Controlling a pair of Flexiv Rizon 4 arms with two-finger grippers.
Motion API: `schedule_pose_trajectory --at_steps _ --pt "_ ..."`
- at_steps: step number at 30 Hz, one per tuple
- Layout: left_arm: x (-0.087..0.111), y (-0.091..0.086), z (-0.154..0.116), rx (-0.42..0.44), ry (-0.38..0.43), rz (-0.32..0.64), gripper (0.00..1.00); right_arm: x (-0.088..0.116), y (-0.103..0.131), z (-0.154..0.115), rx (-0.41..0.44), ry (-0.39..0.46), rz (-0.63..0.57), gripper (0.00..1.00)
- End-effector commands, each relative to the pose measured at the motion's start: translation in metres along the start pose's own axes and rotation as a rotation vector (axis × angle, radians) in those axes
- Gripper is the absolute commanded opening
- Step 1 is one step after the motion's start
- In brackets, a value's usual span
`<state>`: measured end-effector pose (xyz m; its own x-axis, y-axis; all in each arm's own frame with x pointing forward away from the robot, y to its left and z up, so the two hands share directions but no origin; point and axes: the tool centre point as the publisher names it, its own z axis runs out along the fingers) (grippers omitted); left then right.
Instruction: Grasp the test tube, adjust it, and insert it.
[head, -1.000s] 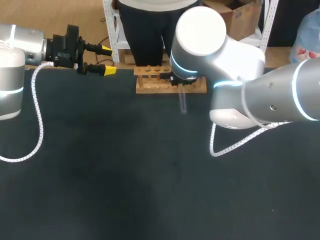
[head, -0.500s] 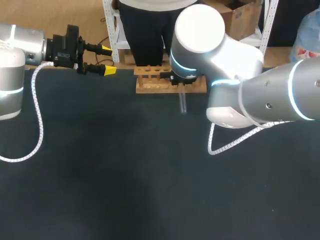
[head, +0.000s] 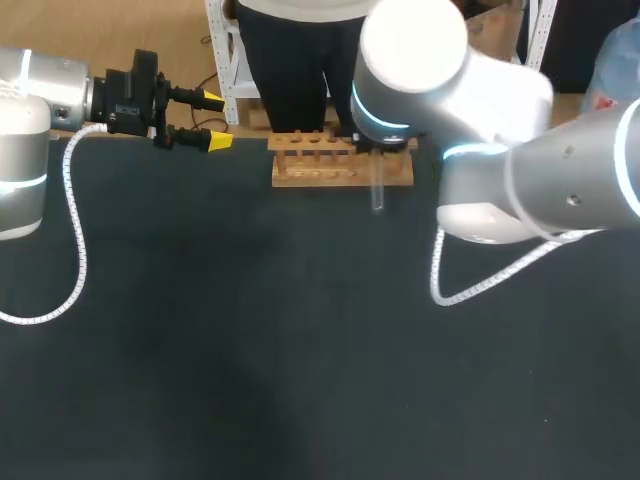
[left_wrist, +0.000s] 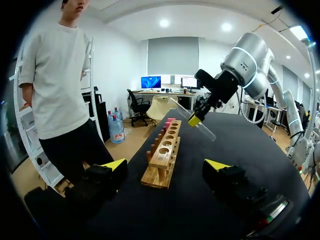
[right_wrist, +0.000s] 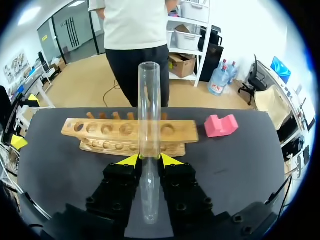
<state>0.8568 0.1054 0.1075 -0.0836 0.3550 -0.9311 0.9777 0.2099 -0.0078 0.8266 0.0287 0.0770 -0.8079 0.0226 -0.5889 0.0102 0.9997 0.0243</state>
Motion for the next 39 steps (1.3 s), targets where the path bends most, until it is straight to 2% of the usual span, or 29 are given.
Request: schedule_pose_trajectory --at_steps 1,9,17,25,39 --pt "0.001 0.001 0.0 0.001 -0.001 0.001 1.0 0.008 -0.02 -0.031 -0.016 -0.062 0.006 0.0" --pt "0.001 0.001 0.0 0.001 -0.001 0.001 1.0 0.008 -0.042 -0.048 -0.038 -0.065 -0.003 0.0" --pt "0.001 0.001 0.0 0.001 -0.001 0.001 1.0 0.013 -0.052 -0.058 -0.048 -0.063 -0.025 0.0" --pt "0.001 0.001 0.0 0.001 -0.001 0.001 1.0 0.017 -0.052 -0.074 -0.086 -0.095 -0.07 0.0" --pt "0.001 0.001 0.0 0.001 -0.001 0.001 1.0 0.017 -0.052 -0.074 -0.086 -0.095 -0.07 0.0"
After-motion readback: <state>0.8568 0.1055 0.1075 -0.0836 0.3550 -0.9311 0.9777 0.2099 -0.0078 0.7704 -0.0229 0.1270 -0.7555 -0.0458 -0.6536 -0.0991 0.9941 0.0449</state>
